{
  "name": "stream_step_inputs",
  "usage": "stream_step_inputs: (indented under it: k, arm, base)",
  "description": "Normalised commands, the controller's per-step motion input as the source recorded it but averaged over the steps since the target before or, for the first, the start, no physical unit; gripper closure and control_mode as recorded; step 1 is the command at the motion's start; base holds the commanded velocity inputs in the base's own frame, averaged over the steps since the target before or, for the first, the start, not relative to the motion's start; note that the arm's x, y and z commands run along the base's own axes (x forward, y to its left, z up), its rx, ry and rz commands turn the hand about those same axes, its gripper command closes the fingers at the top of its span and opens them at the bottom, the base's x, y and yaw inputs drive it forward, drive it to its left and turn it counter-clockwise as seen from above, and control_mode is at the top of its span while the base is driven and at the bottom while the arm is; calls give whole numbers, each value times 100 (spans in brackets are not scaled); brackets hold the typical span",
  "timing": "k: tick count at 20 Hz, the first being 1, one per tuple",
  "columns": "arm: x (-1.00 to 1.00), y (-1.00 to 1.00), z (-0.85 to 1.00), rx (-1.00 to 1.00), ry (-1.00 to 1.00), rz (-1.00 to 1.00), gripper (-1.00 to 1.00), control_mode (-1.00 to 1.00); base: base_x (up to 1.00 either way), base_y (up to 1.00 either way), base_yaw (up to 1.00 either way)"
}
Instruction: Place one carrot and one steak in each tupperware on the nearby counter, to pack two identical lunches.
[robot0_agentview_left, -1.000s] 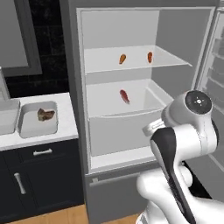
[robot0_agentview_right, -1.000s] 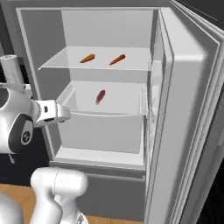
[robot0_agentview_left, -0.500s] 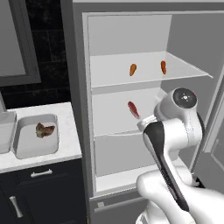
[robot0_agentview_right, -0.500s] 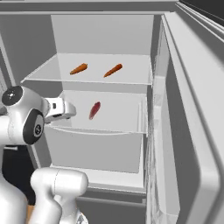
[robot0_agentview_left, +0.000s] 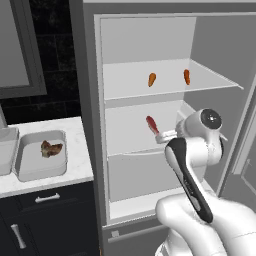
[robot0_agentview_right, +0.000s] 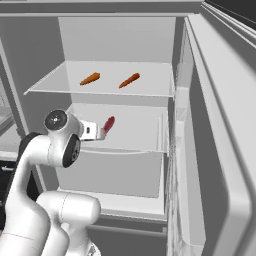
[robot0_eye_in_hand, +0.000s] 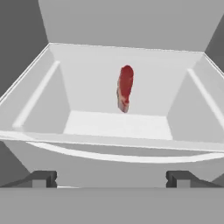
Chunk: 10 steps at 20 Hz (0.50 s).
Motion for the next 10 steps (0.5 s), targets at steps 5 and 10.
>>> stream_step_inputs:
  k: [5, 10]
  arm:
    - [62, -12, -2, 8, 4, -1, -100, -100]
    - [69, 1, -16, 0, 5, 0, -100, -100]
  base:
    - [0, 0, 0]
    - [0, 0, 0]
